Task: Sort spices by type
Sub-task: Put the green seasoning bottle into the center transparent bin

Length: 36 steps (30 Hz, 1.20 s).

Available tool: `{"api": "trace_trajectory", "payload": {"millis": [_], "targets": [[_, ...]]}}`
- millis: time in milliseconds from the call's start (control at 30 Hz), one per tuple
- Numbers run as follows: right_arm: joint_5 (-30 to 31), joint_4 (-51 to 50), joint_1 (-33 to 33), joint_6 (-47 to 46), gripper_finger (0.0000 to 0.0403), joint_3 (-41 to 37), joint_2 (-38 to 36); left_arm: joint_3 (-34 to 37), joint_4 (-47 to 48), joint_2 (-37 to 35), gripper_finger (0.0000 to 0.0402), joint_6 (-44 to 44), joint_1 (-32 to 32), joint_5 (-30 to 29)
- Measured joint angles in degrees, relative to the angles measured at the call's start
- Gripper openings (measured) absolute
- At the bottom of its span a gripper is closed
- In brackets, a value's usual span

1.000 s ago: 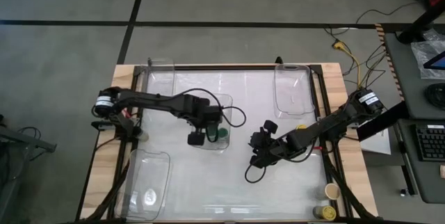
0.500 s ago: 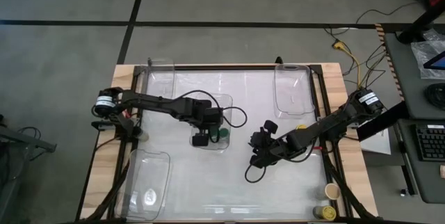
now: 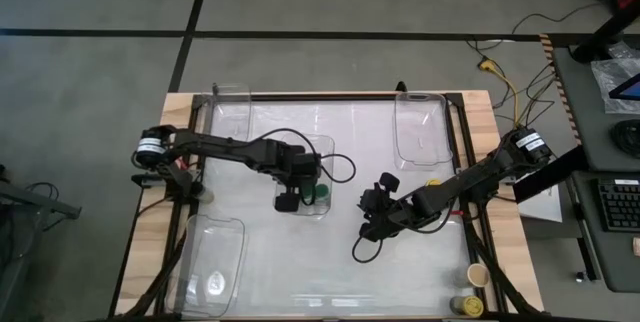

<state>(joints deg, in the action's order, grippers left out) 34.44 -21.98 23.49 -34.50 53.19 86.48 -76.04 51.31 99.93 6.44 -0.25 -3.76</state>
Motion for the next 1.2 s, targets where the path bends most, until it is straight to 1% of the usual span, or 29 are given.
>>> {"api": "trace_trajectory", "payload": {"millis": [300,433,567,767,933,1200], "targets": [[-0.1,1.3,0.0,0.0,0.0112,0.0,0.0,0.0,-0.5,-0.3,0.0313,0.6,0.0,-0.3],[-0.1,1.5,0.0,0.0,0.0120,0.0,0.0,0.1,-0.8,-0.3,0.0313,0.6,0.0,-3.9],[-0.1,1.5,0.0,-0.5,0.0126,0.0,0.0,0.4,-1.0,-0.3,0.0314,1.0,0.2,-4.5],[-0.2,1.5,0.0,-0.9,0.0134,0.0,0.0,0.4,-1.0,-0.3,0.0314,1.0,0.0,-4.2],[-0.2,1.5,0.0,-0.9,0.0137,0.0,0.0,0.4,-1.0,-0.3,0.0314,2.4,-0.1,1.8],[-0.1,1.5,0.0,-0.9,0.0122,0.0,0.0,0.4,-1.3,-0.3,0.0313,4.9,-0.1,1.0]]}}
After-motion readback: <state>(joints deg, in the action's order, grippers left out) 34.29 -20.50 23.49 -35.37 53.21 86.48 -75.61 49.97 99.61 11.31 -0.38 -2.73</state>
